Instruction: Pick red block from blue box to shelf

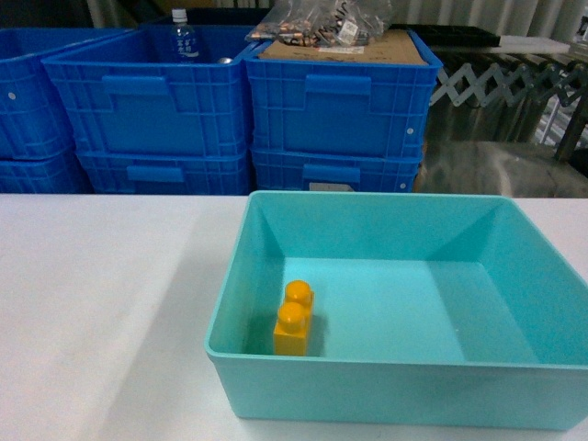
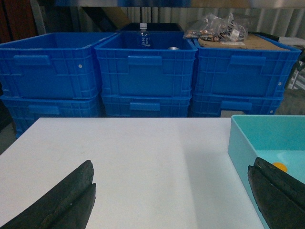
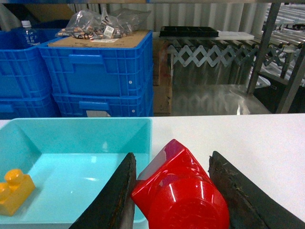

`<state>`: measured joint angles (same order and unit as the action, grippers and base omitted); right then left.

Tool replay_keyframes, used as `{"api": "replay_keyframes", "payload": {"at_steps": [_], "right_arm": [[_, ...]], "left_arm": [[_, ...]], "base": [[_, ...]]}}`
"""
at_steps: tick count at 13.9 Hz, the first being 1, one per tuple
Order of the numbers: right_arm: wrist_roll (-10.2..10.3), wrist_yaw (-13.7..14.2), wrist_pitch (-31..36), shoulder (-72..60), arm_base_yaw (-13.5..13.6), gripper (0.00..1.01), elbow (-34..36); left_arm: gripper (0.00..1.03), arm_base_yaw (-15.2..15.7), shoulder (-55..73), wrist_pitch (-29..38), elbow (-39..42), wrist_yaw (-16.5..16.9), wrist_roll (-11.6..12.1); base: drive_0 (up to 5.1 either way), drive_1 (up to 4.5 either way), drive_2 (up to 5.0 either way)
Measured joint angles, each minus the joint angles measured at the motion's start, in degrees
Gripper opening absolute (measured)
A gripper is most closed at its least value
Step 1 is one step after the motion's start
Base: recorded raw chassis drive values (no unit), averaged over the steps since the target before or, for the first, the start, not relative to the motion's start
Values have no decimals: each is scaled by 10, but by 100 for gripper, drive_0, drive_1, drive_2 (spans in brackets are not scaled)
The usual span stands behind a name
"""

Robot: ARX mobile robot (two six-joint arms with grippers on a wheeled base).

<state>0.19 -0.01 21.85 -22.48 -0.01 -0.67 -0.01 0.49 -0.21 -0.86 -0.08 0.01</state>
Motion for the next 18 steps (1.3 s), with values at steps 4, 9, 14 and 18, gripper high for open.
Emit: {"api": "replay_keyframes", "payload": {"at_steps": [4,9,14,18], "right_arm": [[0,0,-60,66,0,39,0],[0,0,-113,118,0,39,0],[0,0,-226,222,0,39,0],[0,0,-221,222,0,39,0]], "left_arm": [[98,0,0,0,0,0,0],[98,0,0,0,0,0,0],[98,0,0,0,0,0,0],[98,0,0,0,0,0,0]], "base": [[0,0,0],[0,0,0],[0,0,0],[0,0,0]]}}
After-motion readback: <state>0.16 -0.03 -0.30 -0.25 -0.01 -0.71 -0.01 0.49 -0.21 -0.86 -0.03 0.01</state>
